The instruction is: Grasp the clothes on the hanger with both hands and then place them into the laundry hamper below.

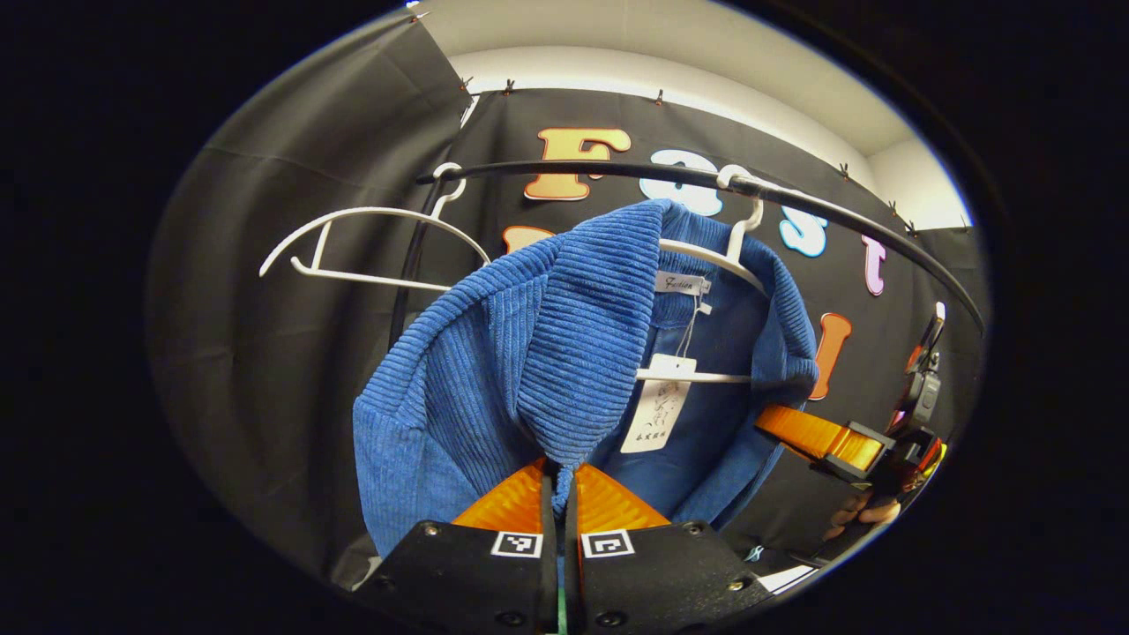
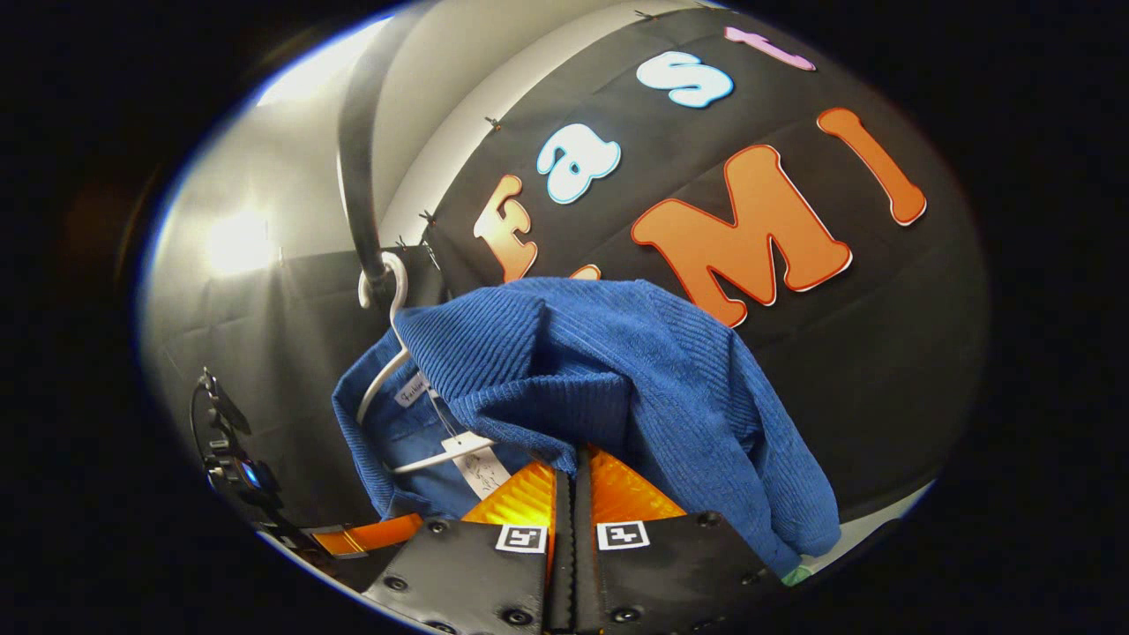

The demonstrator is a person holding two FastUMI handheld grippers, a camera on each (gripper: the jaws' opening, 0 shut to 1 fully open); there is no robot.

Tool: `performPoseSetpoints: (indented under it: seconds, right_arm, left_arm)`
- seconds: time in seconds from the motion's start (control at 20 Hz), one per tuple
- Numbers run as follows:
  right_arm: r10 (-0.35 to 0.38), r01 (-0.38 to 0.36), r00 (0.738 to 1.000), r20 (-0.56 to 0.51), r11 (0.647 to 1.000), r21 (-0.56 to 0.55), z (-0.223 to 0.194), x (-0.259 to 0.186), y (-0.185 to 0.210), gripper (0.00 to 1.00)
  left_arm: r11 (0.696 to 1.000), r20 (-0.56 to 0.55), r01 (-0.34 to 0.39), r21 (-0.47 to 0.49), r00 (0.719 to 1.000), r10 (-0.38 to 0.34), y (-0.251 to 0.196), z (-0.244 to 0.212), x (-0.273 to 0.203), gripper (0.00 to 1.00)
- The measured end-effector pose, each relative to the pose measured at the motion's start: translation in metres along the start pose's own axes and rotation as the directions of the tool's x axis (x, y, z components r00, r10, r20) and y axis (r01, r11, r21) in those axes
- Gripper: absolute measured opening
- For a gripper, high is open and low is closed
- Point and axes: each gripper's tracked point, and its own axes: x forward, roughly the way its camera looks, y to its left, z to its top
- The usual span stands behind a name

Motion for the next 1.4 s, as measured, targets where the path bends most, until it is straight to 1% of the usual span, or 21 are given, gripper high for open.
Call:
performPoseSetpoints:
  seconds: [0.3,0.35,0.4,0.45,0.5,0.55,0.6,0.7,0.75,0.8,0.9,1.05,1.15,1.2,1.25,1.35,1.4]
  right_arm:
    - [0.043,-0.045,0.999,0.019,0.989,0.141,0.032,-0.006,-0.016,0.07]
    - [0.050,-0.052,0.999,0.014,0.986,0.158,0.035,-0.007,-0.018,0.07]
    - [0.051,-0.052,0.999,0.013,0.984,0.170,0.039,-0.007,-0.020,0.07]
    - [0.052,-0.055,0.998,0.017,0.982,0.180,0.044,-0.009,-0.021,0.07]
    - [0.058,-0.062,0.998,0.023,0.980,0.191,0.050,-0.010,-0.021,0.07]
    - [0.066,-0.071,0.997,0.031,0.976,0.206,0.056,-0.013,-0.021,0.07]
    - [0.073,-0.080,0.997,0.041,0.972,0.222,0.062,-0.014,-0.021,0.07]
    - [0.068,-0.081,0.996,0.062,0.967,0.240,0.076,-0.014,-0.027,0.07]
    - [0.062,-0.078,0.995,0.073,0.966,0.246,0.084,-0.014,-0.030,0.07]
    - [0.060,-0.078,0.995,0.079,0.965,0.252,0.091,-0.013,-0.031,0.07]
    - [0.057,-0.081,0.994,0.098,0.962,0.259,0.101,-0.016,-0.031,0.07]
    - [0.051,-0.078,0.993,0.111,0.963,0.257,0.110,-0.011,-0.035,0.07]
    - [0.040,-0.069,0.993,0.114,0.963,0.261,0.113,-0.012,-0.038,0.07]
    - [0.029,-0.059,0.993,0.114,0.963,0.263,0.114,-0.010,-0.040,0.07]
    - [0.022,-0.053,0.993,0.115,0.962,0.267,0.115,-0.009,-0.043,0.07]
    - [0.013,-0.048,0.992,0.129,0.960,0.275,0.120,-0.006,-0.047,0.07]
    - [0.007,-0.045,0.990,0.139,0.961,0.274,0.124,-0.005,-0.050,0.07]
  left_arm:
    - [0.999,0.030,0.047,0.008,0.998,-0.048,-0.002,0.035,-0.028,0.02]
    - [0.999,0.039,0.052,0.014,0.998,-0.052,-0.001,0.042,-0.030,0.02]
    - [0.998,0.048,0.057,0.018,0.997,-0.057,0.000,0.049,-0.033,0.00]
    - [0.998,0.053,0.066,0.018,0.996,-0.067,0.000,0.054,-0.037,0.02]
    - [0.997,0.063,0.078,0.019,0.995,-0.079,-0.001,0.062,-0.041,0.02]
    - [0.996,0.074,0.086,0.017,0.993,-0.087,0.002,0.070,-0.044,0.00]
    - [0.996,0.085,0.092,0.007,0.992,-0.092,0.006,0.078,-0.047,0.05]
    - [0.996,0.117,0.083,-0.009,0.990,-0.082,0.016,0.095,-0.052,0.00]
    - [0.998,0.133,0.068,-0.004,0.989,-0.067,0.023,0.104,-0.057,0.05]
    - [0.999,0.149,0.050,0.006,0.988,-0.050,0.031,0.112,-0.061,0.02]
    - [0.999,0.176,0.024,0.024,0.984,-0.027,0.044,0.126,-0.069,0.02]
    - [0.999,0.191,0.023,0.033,0.981,-0.029,0.050,0.139,-0.071,0.00]
    - [0.998,0.188,0.029,0.047,0.981,-0.038,0.051,0.142,-0.070,0.04]
    - [0.998,0.186,0.029,0.060,0.982,-0.040,0.052,0.143,-0.069,0.00]
    - [0.997,0.185,0.027,0.074,0.982,-0.040,0.055,0.145,-0.067,0.02]
    - [0.996,0.188,0.025,0.091,0.981,-0.041,0.058,0.150,-0.065,0.00]
    - [0.996,0.198,0.024,0.089,0.979,-0.042,0.060,0.154,-0.064,0.05]
